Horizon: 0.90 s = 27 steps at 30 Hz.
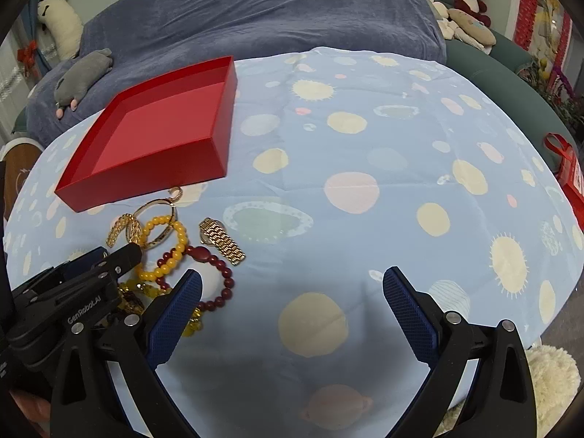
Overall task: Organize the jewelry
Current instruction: 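Grasp the gold leaf bangle with the left tool while the right tool grasps the gold watch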
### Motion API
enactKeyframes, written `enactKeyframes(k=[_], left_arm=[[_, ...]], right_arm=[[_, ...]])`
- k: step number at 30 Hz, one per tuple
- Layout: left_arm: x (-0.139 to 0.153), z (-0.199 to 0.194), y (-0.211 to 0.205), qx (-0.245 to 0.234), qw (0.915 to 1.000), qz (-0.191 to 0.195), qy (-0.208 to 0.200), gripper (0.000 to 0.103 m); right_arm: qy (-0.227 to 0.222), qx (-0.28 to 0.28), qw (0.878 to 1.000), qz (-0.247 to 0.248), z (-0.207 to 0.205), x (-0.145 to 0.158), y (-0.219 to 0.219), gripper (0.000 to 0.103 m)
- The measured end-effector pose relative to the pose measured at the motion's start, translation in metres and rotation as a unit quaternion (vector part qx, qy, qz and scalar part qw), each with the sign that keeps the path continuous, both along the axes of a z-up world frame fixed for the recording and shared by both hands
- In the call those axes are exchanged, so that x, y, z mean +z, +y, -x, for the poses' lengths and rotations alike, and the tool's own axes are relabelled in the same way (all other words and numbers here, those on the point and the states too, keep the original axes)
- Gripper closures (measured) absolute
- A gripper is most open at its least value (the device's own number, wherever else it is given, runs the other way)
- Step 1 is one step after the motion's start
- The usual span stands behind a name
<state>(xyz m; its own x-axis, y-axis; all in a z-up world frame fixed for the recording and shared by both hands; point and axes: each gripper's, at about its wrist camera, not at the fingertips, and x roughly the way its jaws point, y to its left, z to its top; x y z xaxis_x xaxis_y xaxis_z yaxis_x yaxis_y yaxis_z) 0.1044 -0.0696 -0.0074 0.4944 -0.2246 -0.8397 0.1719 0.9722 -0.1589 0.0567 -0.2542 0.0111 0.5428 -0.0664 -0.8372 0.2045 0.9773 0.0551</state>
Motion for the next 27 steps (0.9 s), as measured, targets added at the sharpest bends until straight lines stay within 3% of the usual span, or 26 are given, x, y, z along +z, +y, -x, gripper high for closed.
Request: enactKeyframes(k=[5, 8, 10, 20, 24, 27], left_arm=[[0.009, 0.005, 0.015, 0.016, 0.9998, 0.005, -0.008, 0.053], [0.011, 0.006, 0.025, 0.028, 0.9996, 0.005, -0.007, 0.053], [0.011, 0.006, 0.032, 0.035, 0.9993, 0.008, -0.005, 0.053], [0.008, 0.003, 0.048, 0.052, 0.9986, 0.014, 0.002, 0.053], [0.007, 0.003, 0.050, 0.053, 0.9985, 0.015, 0.004, 0.053], [0.008, 0.003, 0.050, 0.052, 0.9985, 0.016, 0.005, 0.053]], right_arm=[[0.004, 0.028, 0.999, -0.021, -0.013, -0.002, 0.010, 0.014], [0.010, 0.047, 0.998, -0.029, -0.025, -0.006, 0.018, 0.025], [0.019, 0.061, 0.997, -0.038, -0.033, -0.012, 0.023, 0.038], [0.034, 0.079, 0.996, -0.036, -0.058, -0.028, 0.029, 0.061], [0.035, 0.086, 0.995, -0.048, -0.059, -0.028, 0.029, 0.082], [0.035, 0.086, 0.994, -0.050, -0.056, -0.025, 0.028, 0.089]])
